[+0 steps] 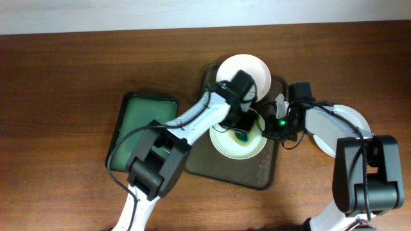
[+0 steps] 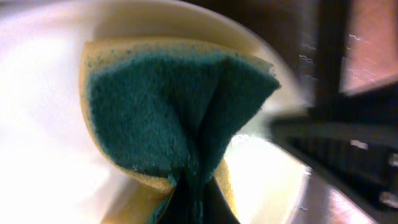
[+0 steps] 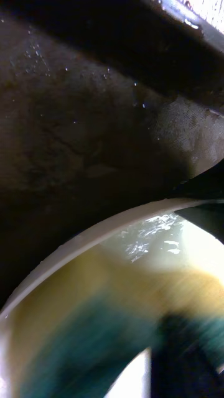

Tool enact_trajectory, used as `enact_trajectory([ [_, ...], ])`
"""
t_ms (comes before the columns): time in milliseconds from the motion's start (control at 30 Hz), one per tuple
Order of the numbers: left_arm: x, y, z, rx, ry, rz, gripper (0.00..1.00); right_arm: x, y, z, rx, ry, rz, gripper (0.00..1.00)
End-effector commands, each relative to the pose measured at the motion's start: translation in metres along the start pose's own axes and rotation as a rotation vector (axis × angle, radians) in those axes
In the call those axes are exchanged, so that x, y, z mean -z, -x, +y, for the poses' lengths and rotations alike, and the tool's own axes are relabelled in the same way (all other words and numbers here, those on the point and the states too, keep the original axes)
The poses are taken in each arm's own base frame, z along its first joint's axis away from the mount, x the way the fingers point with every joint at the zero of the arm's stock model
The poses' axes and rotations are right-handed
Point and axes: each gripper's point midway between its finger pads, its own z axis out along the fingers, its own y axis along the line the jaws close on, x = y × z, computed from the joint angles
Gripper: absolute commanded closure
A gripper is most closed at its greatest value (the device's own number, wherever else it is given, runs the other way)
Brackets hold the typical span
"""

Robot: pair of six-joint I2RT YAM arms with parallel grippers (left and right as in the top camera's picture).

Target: Clean dirty plates on tray and stack at the side

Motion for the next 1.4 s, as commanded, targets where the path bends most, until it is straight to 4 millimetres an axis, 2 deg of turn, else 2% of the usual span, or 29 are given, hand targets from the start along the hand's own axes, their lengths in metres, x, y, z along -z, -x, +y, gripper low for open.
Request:
enact_trajectory([
  [0,-0.015,-0.025,-0.046,-0.079,-0.126,0.084,1.00,-0.010,-0.013,-0.015,-0.014,-0.067,0.043,0.96],
  [33,-0.015,-0.025,-0.039,-0.072,-0.095,0.083,1.00,-0.010,-0.013,-0.015,-0.014,-0.067,0.043,0.96],
  [100,-0.011,-0.026,0.007,-0.029,0.118,0.082,1.00,-0.010,-0.013,-0.015,-0.014,-0.067,0.043,0.96],
  [133,-0.004,-0.027,0.038,0.004,0.260,0.077,1.00,-0.010,-0.013,-0.015,-0.014,-0.067,0.043,0.96],
  [200,0.026,-0.025,0.103,0.036,0.560,0.063,1.00,-0.010,-0.013,-0.015,-0.014,-0.067,0.043,0.96],
  [267,0.057,-0.024,0.142,0.059,0.751,0.063,1.00,-0.010,-0.013,-0.015,-0.014,-0.067,0.043,0.96],
  [333,0.082,-0.017,0.159,0.082,0.826,0.051,1.00,-0.010,-0.013,-0.015,-0.014,-0.067,0.044,0.96],
  [400,0.096,-0.009,0.157,0.096,0.820,0.038,1.00,-0.010,-0.014,-0.015,-0.015,-0.067,0.048,0.96],
  [500,0.130,0.002,0.122,0.108,0.715,0.029,1.00,-0.002,-0.022,-0.014,-0.019,-0.071,0.071,0.96],
  [633,0.211,0.000,0.095,0.121,0.698,-0.041,1.00,0.049,-0.020,0.003,0.048,-0.136,-0.042,0.96],
  [700,0.243,-0.009,0.094,0.141,0.701,-0.077,1.00,0.074,-0.022,0.009,0.118,-0.255,-0.120,0.96],
  [767,0.279,-0.025,0.100,0.170,0.738,-0.104,1.00,0.096,-0.023,0.015,0.144,-0.407,-0.226,0.96],
  [833,0.306,-0.038,0.107,0.212,0.727,-0.137,1.00,0.116,-0.024,0.021,0.150,-0.541,-0.338,0.96],
  [900,0.319,-0.050,0.117,0.248,0.732,-0.146,1.00,0.129,-0.023,0.022,0.165,-0.634,-0.409,0.96],
  [967,0.321,-0.069,0.137,0.304,0.750,-0.098,1.00,0.143,-0.022,0.032,0.238,-0.729,-0.474,0.96],
  [1000,0.308,-0.087,0.167,0.393,0.762,-0.026,1.00,0.155,-0.021,0.040,0.303,-0.820,-0.536,0.96],
  [1033,0.295,-0.092,0.179,0.427,0.743,0.002,1.00,0.160,-0.021,0.046,0.339,-0.860,-0.572,0.96],
  [1067,0.275,-0.096,0.197,0.466,0.712,0.017,1.00,0.168,-0.022,0.058,0.397,-0.912,-0.634,0.96],
  [1133,0.218,-0.093,0.231,0.489,0.548,-0.011,1.00,0.176,-0.028,0.082,0.510,-0.968,-0.721,0.96],
  [1167,0.204,-0.093,0.240,0.509,0.509,-0.033,0.92,0.177,-0.030,0.089,0.534,-0.974,-0.740,0.96],
  [1233,0.189,-0.099,0.248,0.533,0.452,-0.040,0.71,0.178,-0.036,0.104,0.592,-0.975,-0.780,0.96],
  [1267,0.189,-0.100,0.249,0.534,0.428,-0.039,0.67,0.178,-0.039,0.108,0.609,-0.972,-0.788,0.96],
  [1367,0.204,-0.091,0.228,0.488,0.348,-0.098,0.57,0.179,-0.044,0.116,0.653,-0.982,-0.806,0.96],
])
